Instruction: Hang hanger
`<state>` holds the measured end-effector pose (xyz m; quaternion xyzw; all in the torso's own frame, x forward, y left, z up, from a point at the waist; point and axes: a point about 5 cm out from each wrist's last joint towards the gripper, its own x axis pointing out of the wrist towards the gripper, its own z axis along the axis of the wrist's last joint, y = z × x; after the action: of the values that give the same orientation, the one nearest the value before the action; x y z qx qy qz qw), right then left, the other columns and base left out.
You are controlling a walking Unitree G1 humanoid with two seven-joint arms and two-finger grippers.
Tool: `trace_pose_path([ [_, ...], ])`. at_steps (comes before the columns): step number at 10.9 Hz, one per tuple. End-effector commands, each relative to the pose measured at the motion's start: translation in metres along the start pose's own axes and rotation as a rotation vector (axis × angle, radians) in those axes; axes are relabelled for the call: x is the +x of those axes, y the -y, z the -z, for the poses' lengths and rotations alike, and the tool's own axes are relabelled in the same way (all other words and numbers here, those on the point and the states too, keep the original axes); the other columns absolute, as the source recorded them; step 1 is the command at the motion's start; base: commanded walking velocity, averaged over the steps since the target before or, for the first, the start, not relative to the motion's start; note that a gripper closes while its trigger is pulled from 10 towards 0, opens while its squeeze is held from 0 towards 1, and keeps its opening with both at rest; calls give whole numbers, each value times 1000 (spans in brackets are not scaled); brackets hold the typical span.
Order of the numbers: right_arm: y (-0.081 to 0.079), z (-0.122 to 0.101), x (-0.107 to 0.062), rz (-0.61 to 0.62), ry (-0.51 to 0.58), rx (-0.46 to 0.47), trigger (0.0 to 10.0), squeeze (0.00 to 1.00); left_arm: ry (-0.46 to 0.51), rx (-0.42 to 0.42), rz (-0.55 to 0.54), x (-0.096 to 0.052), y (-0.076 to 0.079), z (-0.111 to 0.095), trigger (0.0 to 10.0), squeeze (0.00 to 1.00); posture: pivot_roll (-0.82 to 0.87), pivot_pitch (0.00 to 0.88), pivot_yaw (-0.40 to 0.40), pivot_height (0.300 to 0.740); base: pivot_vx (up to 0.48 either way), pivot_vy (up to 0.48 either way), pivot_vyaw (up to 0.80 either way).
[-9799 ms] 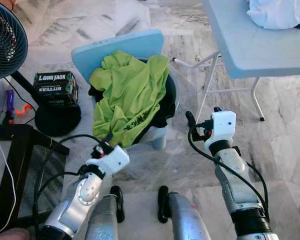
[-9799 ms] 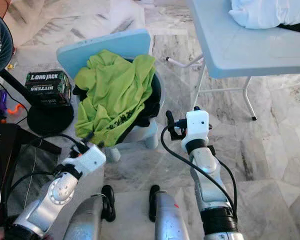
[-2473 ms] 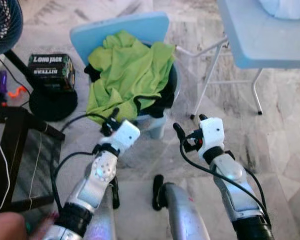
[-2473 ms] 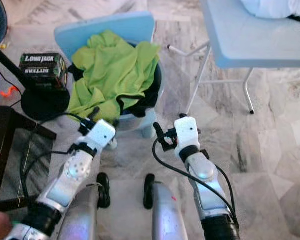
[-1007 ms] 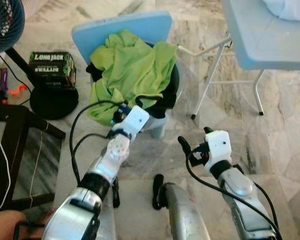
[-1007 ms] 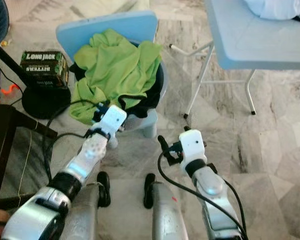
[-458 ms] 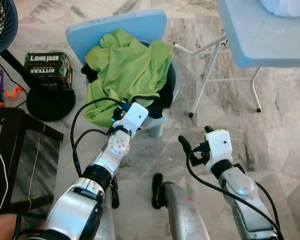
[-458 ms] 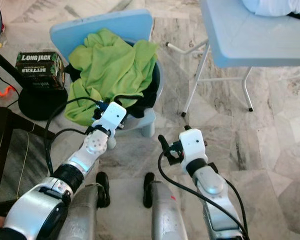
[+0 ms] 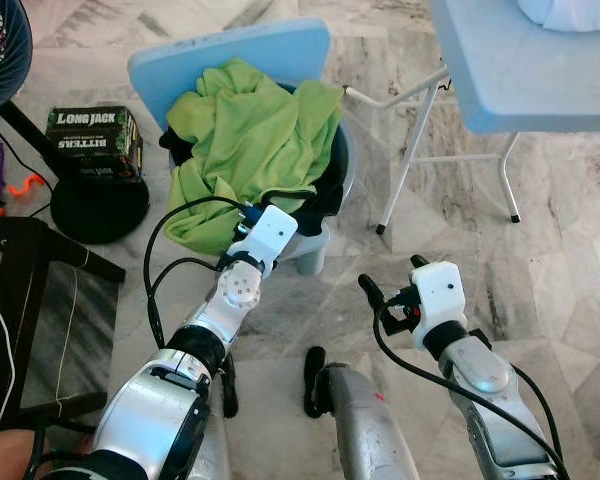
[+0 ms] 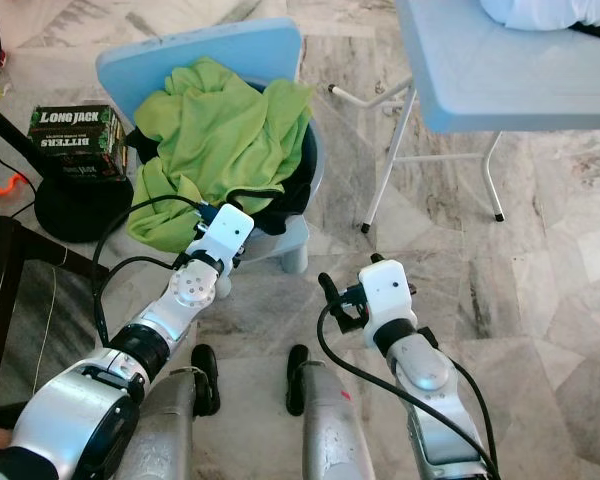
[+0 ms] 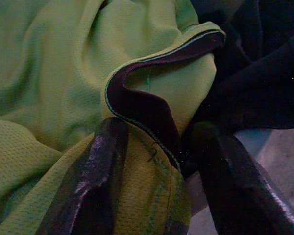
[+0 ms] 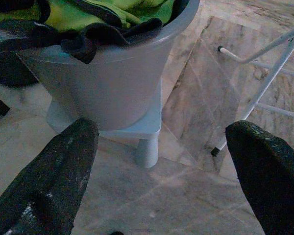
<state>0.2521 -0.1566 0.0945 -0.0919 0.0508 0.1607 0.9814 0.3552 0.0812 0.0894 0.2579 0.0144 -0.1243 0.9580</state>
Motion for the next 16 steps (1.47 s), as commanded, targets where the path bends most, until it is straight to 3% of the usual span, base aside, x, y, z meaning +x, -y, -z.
trace_pose_path([
  [1,0,2,-4,-2,-13,-1,10000,0,-99,-9,-11,-7,0,22,0,0,-175,401,-115,740,0,0,0],
  [9,-5,0,6,-24,0,7,10000,0,-71,-43,-60,-8,-6,21,0,0,-138,397,-119,740,0,0,0],
  [11,5,-2,8,-1,4,-2,10000,0,10,-125,-117,-6,-14,9,0,0,-143,389,-125,740,0,0,0],
  [13,2,-2,10,-15,6,-2,10000,0,151,-262,-173,-4,-24,-19,0,0,-129,383,-130,740,0,0,0],
  [16,-1,-4,19,-35,20,-1,10000,0,325,-343,-154,-27,-18,-48,0,0,-90,363,-131,740,0,0,0],
])
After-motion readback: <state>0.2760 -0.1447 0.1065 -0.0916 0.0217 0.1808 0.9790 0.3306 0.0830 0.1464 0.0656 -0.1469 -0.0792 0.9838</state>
